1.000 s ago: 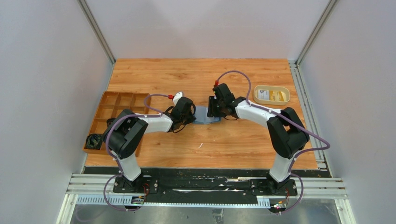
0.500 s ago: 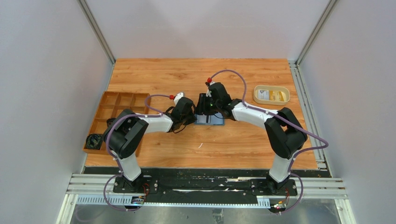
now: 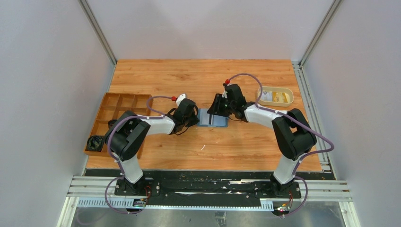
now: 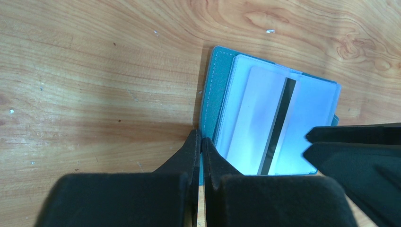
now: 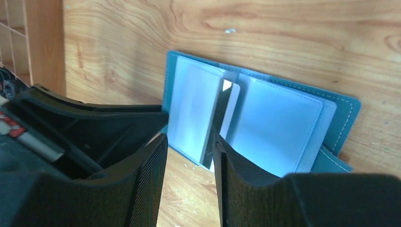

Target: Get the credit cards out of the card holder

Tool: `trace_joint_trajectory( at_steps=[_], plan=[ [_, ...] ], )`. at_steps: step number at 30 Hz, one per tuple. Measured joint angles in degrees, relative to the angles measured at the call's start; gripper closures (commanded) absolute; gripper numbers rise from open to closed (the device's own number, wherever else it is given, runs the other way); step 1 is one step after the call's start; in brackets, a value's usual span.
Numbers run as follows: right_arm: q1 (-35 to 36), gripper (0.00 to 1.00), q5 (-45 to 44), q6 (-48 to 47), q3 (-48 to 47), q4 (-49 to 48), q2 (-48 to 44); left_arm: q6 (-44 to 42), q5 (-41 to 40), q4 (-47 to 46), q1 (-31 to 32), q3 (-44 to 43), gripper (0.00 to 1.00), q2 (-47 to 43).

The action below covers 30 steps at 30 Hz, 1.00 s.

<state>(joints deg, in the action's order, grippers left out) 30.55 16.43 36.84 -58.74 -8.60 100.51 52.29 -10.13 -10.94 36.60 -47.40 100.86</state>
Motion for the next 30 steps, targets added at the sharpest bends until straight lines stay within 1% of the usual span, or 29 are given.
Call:
trace_joint_trajectory(
  at_steps=[7, 15, 23, 30],
  plan=[
    [-0.7, 0.56, 4.0, 2.7, 3.3, -5.2, 4.9, 0.0, 0.0, 0.0, 0.0, 0.0, 1.00, 0.0],
    [-0.7, 0.57, 5.4, 5.4, 4.5, -9.2, 5.7, 0.0, 0.0, -0.2, 0.0, 0.1, 1.00, 0.0],
    [-2.1, 0.60, 9.8, 11.4, 8.3, -20.7, 7.7, -0.1, -0.5, 0.0, 0.0, 0.1, 1.00, 0.0],
    [-2.2, 0.63, 13.0, 13.9, 9.3, -25.7, 8.3, 0.0, -0.5, 0.0, 0.0, 0.1, 1.00, 0.0]
  ],
)
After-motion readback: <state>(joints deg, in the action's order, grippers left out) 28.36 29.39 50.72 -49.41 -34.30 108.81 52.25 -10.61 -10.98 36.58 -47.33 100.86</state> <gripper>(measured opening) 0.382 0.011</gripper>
